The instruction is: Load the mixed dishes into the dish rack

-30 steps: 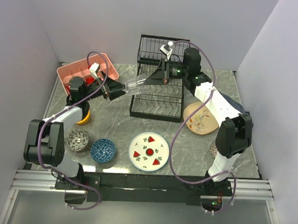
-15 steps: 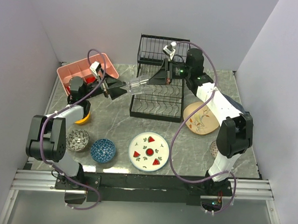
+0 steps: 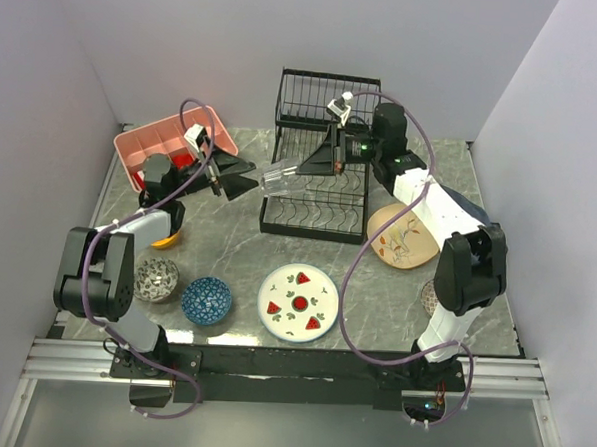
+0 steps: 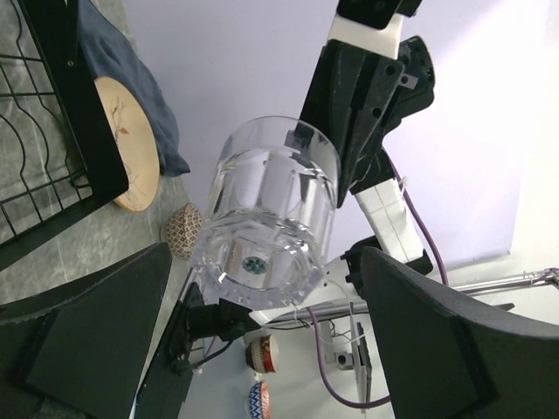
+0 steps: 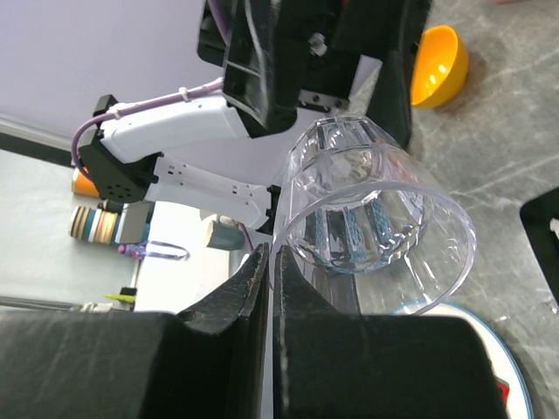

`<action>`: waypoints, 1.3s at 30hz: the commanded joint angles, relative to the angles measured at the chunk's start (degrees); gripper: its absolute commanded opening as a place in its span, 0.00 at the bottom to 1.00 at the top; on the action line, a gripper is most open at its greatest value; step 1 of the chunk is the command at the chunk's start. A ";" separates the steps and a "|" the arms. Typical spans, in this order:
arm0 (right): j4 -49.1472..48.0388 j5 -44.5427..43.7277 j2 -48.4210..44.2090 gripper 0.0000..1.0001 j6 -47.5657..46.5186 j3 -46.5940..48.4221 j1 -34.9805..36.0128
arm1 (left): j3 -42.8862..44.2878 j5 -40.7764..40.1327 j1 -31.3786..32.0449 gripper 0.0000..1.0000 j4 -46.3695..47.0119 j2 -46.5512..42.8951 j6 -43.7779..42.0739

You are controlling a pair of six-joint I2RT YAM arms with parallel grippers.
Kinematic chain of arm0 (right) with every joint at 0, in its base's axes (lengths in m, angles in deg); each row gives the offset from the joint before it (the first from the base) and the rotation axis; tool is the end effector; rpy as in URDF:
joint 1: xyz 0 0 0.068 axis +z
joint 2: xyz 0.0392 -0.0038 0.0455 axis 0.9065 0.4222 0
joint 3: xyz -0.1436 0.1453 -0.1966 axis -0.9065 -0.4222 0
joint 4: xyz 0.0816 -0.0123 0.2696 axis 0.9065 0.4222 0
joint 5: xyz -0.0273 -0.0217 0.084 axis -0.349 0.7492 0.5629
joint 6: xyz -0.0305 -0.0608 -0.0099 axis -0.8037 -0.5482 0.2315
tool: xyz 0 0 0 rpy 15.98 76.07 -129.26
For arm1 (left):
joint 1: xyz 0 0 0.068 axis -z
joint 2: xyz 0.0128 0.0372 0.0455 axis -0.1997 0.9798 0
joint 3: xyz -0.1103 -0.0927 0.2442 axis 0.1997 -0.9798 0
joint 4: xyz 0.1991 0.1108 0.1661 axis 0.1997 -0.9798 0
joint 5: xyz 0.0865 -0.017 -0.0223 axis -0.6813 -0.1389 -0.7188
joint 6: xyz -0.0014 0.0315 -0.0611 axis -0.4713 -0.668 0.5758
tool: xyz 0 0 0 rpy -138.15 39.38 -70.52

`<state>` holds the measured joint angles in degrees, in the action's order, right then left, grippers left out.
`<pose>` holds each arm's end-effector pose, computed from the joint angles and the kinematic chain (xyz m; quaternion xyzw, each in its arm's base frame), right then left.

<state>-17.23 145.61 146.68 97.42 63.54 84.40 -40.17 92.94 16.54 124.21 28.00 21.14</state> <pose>0.3935 0.1943 0.3543 -0.2194 0.6923 0.6606 0.1902 0.3527 -0.0788 0.2701 -0.0813 0.6630 -0.7054 0.2372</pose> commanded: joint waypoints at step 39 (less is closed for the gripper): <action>-4.33 -1.30 2.30 0.00 -2.64 2.71 2.07 | 4.52 7.68 3.25 0.32 -2.26 -1.13 -5.91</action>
<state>-20.83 146.44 149.04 98.25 65.03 86.52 -38.42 97.26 19.38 122.09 28.79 18.40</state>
